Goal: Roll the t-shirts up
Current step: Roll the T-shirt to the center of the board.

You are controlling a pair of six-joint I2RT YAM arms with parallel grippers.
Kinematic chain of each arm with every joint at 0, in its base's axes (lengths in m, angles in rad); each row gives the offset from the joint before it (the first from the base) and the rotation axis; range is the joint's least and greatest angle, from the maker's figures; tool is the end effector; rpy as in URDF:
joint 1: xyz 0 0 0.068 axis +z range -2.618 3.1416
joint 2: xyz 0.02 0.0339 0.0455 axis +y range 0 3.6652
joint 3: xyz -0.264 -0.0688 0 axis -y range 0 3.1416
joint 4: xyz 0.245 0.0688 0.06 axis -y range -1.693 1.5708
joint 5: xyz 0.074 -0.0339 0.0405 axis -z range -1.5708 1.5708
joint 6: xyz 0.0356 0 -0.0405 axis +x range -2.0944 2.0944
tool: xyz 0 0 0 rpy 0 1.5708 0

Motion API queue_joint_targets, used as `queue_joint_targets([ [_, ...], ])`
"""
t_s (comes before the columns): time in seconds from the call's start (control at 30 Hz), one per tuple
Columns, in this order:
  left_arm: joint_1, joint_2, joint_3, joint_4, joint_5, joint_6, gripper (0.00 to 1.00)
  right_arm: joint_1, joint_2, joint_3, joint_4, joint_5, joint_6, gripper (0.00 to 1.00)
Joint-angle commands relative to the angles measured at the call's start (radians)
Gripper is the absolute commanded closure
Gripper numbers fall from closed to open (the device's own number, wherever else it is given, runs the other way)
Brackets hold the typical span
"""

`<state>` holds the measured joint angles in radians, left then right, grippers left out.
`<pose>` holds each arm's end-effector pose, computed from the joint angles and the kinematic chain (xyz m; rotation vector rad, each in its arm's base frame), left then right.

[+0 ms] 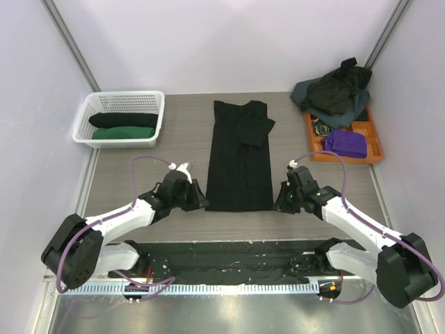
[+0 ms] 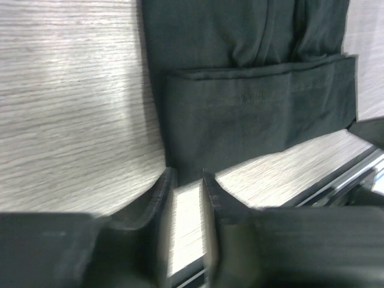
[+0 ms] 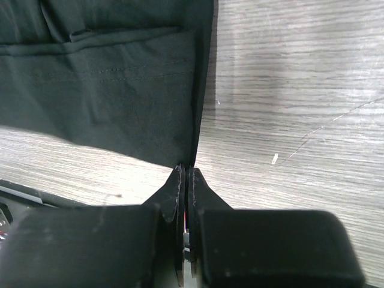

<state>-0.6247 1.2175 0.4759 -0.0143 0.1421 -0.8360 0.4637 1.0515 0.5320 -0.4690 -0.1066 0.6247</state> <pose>0.1831 -0.1382 0.1650 -0.1867 2.4864 -0.8497 0.1697 0.0891 0.1818 0.1707 2.6421 0.5315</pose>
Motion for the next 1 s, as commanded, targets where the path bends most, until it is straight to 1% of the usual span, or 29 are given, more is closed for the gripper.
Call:
queue_joint_targets([
  [0.0, -0.004, -0.026, 0.010, -0.062, 0.005, -0.002, 0.61, 0.006, 0.001, 0.009, -0.014, -0.019, 0.021, 0.99],
  [0.1, -0.004, -0.027, -0.002, -0.065, 0.004, 0.000, 0.58, 0.006, 0.018, 0.010, -0.016, -0.021, 0.017, 0.99],
  [0.17, -0.006, -0.010, -0.005, -0.067, 0.004, 0.002, 0.57, 0.006, 0.021, 0.010, -0.011, -0.024, 0.015, 0.99],
  [0.53, -0.061, 0.100, 0.010, -0.030, -0.024, 0.003, 0.65, 0.006, 0.012, 0.006, -0.010, -0.022, 0.020, 0.99],
  [0.63, -0.082, 0.128, 0.017, -0.029, -0.062, 0.003, 0.68, 0.006, 0.010, 0.005, -0.008, -0.022, 0.021, 0.99],
  [0.7, -0.090, 0.143, 0.020, -0.021, -0.087, 0.008, 0.79, 0.006, 0.001, 0.000, -0.008, -0.024, 0.024, 0.99],
  [0.73, -0.092, 0.149, 0.023, -0.022, -0.088, 0.008, 0.87, 0.006, -0.004, 0.002, -0.008, -0.025, 0.024, 0.99],
  [0.77, -0.095, 0.148, 0.023, -0.024, -0.091, 0.009, 1.00, 0.006, -0.007, 0.000, -0.014, -0.030, 0.027, 0.99],
  [0.83, -0.096, 0.105, 0.015, -0.029, -0.101, 0.008, 1.00, 0.006, -0.024, 0.005, -0.025, -0.033, 0.027, 0.99],
  [0.97, -0.096, 0.021, 0.021, -0.117, -0.115, 0.009, 1.00, 0.006, -0.045, 0.013, -0.039, -0.059, 0.029, 0.99],
])
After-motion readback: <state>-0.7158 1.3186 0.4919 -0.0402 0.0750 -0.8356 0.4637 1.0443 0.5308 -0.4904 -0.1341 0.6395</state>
